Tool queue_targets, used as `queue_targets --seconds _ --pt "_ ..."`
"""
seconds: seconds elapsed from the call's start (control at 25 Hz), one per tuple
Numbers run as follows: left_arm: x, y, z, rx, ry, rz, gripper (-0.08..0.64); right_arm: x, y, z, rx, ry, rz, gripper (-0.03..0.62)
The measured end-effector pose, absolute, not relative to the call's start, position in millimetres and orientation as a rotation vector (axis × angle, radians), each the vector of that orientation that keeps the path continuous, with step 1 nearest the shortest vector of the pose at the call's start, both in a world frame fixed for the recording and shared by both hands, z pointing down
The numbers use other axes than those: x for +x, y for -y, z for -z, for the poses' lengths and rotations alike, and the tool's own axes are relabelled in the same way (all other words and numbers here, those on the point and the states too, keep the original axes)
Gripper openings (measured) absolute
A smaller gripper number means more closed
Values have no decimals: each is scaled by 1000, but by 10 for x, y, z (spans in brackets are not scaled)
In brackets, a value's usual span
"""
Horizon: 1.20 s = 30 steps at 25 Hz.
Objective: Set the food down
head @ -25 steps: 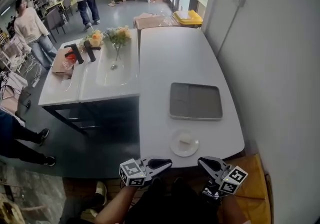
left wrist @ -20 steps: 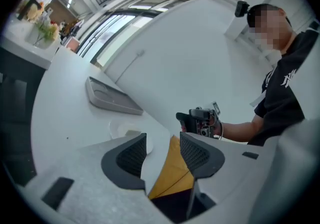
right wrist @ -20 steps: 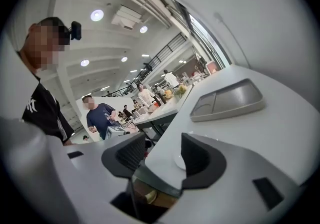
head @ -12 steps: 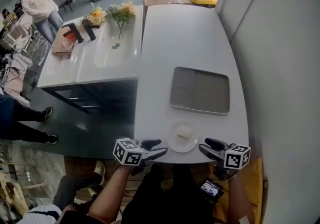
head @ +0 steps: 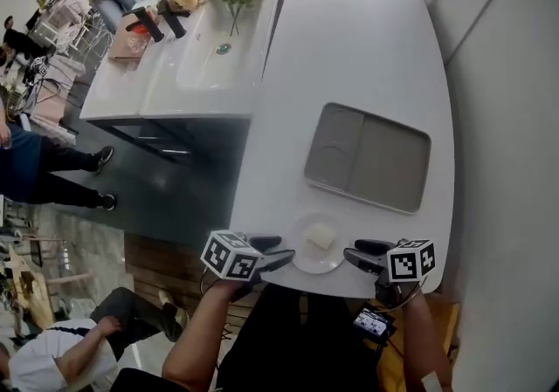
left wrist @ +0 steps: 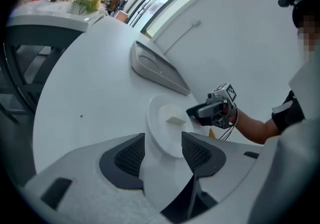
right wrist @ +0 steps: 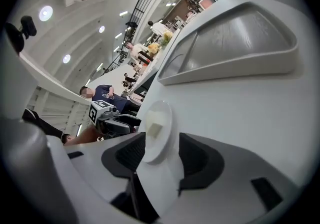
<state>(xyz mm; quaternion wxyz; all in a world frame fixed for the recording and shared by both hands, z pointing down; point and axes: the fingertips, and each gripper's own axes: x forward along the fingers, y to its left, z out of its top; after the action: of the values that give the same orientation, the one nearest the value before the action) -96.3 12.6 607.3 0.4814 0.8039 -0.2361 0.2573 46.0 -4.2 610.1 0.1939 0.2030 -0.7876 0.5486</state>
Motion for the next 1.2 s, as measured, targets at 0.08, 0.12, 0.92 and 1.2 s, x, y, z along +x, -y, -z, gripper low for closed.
queue_targets --seconds 0.08,0.12,0.92,1.2 --pt "-957 -105 -6093 1941 567 -616 202 420 60 -6128 545 2183 -1564 196" --pt "-947 -97 -6092 1932 557 -612 202 410 68 -6131 539 2171 -1579 185" --pt "-935 -69 -6249 1855 428 -643 43 368 132 -6313 635 2016 -1784 25" --pt "-916 -22 -6133 1872 387 -582 38 407 134 -6133 695 2036 -1943 17"
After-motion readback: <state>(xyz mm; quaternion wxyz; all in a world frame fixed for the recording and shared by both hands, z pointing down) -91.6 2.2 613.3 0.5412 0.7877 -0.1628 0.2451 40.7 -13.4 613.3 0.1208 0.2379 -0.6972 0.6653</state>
